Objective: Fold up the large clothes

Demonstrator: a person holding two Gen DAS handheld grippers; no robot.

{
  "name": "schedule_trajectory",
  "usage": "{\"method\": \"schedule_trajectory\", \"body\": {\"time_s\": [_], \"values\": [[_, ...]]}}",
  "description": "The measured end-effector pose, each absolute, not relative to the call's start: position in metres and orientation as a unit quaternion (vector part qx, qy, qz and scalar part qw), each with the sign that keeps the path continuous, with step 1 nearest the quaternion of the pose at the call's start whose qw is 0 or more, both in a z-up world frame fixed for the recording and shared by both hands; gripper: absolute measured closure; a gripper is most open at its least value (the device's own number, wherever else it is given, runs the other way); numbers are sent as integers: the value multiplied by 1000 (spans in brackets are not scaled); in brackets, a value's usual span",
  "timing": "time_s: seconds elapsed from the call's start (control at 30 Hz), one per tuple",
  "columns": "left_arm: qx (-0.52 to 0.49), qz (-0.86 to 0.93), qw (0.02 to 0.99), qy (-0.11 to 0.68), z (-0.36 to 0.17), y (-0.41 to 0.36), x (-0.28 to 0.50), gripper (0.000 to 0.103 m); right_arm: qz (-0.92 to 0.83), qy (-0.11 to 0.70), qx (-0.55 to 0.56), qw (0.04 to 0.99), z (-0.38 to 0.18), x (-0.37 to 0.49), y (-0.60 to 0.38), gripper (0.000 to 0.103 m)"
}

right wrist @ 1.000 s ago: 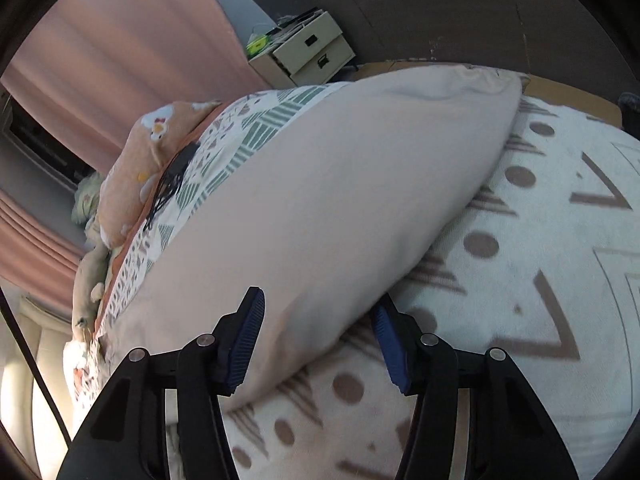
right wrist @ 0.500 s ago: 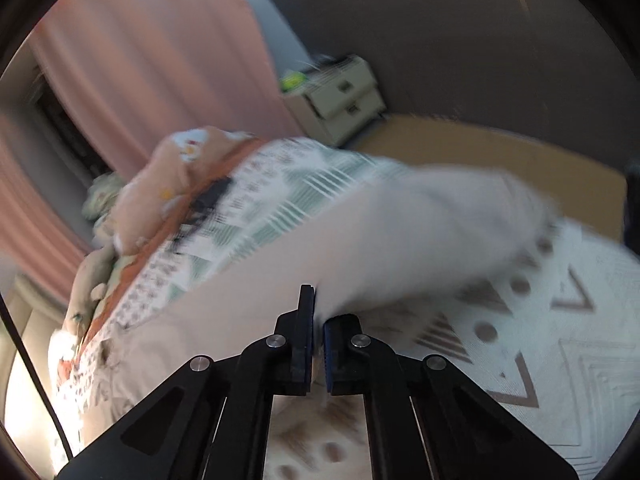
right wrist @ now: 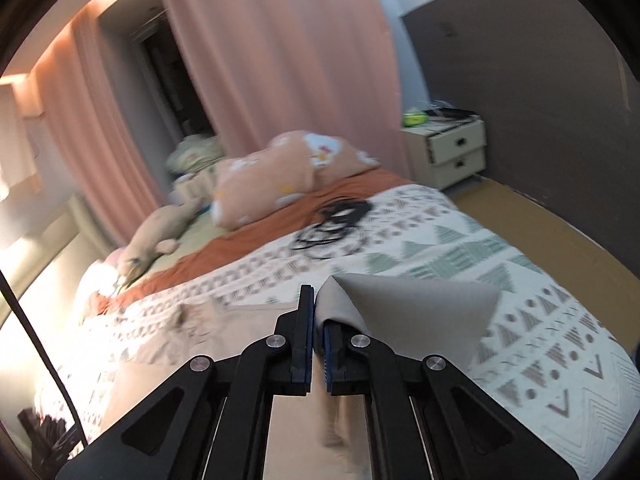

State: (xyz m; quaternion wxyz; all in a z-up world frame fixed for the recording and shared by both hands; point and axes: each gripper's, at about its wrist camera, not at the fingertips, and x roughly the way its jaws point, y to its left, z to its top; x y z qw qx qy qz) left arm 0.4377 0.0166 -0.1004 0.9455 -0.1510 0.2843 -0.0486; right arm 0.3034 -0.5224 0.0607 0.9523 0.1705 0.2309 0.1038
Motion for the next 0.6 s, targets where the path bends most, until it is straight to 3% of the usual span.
{"method": "schedule_trajectory", "body": {"time_s": [0.2,0.6], "values": [[-166,-43,945,279,-96,29,435,0,144,257,136,946,59,296,-477,103],[-197,-37,938,282,-96,55,435,0,202,333,82,917,39,364,-379,102]]}}
